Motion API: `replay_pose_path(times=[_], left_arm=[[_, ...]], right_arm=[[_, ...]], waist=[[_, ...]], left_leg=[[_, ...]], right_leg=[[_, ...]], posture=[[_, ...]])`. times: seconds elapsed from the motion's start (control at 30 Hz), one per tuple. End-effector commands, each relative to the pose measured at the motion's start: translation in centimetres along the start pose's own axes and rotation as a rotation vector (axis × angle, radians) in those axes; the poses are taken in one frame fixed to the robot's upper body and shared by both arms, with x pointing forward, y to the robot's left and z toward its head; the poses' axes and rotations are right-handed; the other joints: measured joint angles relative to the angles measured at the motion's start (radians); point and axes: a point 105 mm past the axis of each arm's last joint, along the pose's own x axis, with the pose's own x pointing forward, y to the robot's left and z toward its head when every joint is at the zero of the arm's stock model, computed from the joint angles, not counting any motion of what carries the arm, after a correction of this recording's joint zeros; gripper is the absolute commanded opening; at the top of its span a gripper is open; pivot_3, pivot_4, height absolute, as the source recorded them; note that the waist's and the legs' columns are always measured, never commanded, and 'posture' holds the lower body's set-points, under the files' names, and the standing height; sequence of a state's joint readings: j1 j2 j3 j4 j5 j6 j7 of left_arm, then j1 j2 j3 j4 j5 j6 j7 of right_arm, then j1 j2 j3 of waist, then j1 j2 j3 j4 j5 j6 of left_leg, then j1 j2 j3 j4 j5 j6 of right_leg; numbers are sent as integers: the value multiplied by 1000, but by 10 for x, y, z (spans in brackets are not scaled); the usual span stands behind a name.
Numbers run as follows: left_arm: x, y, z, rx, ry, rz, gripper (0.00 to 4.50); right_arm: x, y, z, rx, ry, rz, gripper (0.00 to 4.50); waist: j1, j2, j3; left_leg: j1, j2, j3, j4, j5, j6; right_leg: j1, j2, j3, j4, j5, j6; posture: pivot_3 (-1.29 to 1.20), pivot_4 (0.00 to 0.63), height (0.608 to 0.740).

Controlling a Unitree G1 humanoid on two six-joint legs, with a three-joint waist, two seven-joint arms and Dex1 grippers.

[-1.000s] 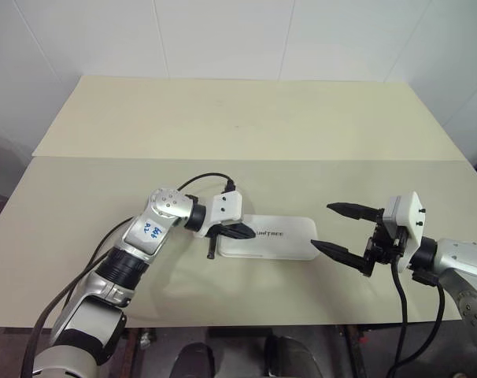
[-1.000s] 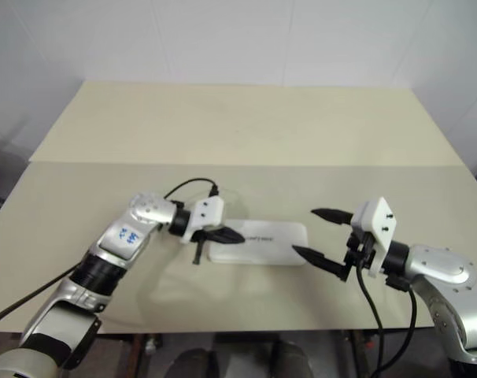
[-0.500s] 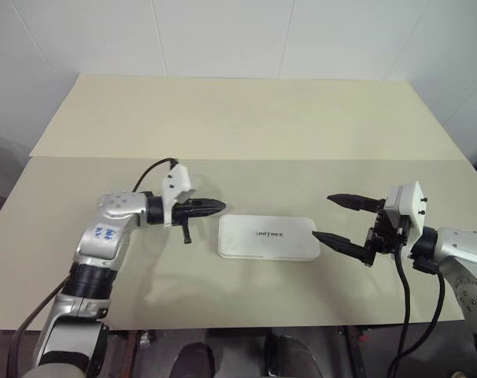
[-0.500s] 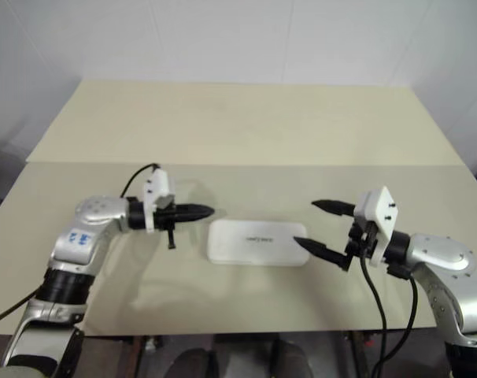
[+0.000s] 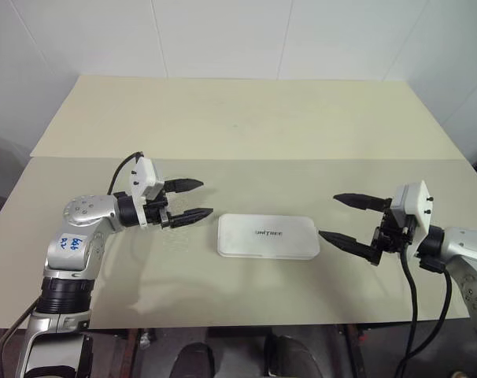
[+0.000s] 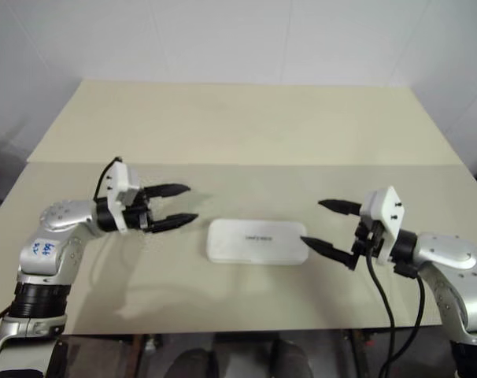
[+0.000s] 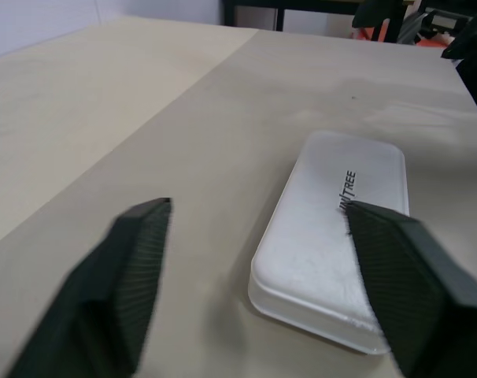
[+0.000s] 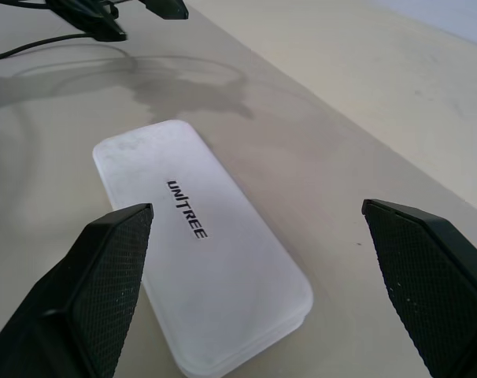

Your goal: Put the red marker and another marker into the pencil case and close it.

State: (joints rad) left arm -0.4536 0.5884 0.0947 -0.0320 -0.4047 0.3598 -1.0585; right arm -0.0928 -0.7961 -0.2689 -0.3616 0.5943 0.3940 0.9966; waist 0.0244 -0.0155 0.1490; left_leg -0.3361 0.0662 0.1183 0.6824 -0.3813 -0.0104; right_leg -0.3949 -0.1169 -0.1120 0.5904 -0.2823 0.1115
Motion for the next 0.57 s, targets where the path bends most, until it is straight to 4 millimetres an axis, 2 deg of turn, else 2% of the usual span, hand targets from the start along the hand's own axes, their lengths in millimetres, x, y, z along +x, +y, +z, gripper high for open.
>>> replay_pose_path(times=[0.03, 0.23, 0.47, 0.57], left_arm=[[6, -5, 18, 61, -51, -28, 4455], [13, -7, 17, 84, -46, -25, 4455], [8, -13, 6, 51, -8, -66, 4455], [11, -16, 12, 45, -21, -68, 4455]], right_arm=[[-9, -5, 13, -54, -14, -21, 4500], [-17, -13, 17, -69, 0, -38, 4500], [-24, -20, 15, -82, 22, -71, 4500], [-25, -21, 18, -78, 17, -63, 4500]], waist=[[1, 0, 0], [1, 0, 0], [0, 0, 0], [0, 0, 0]], left_leg=[[0, 0, 0, 0, 0, 0], [0, 0, 0, 0, 0, 0], [0, 0, 0, 0, 0, 0], [0, 0, 0, 0, 0, 0]], right_leg=[[0, 0, 0, 0, 0, 0], [0, 0, 0, 0, 0, 0], [0, 0, 0, 0, 0, 0], [0, 0, 0, 0, 0, 0]], posture=[[0, 150, 740], [0, 150, 740], [0, 150, 740], [0, 150, 740]])
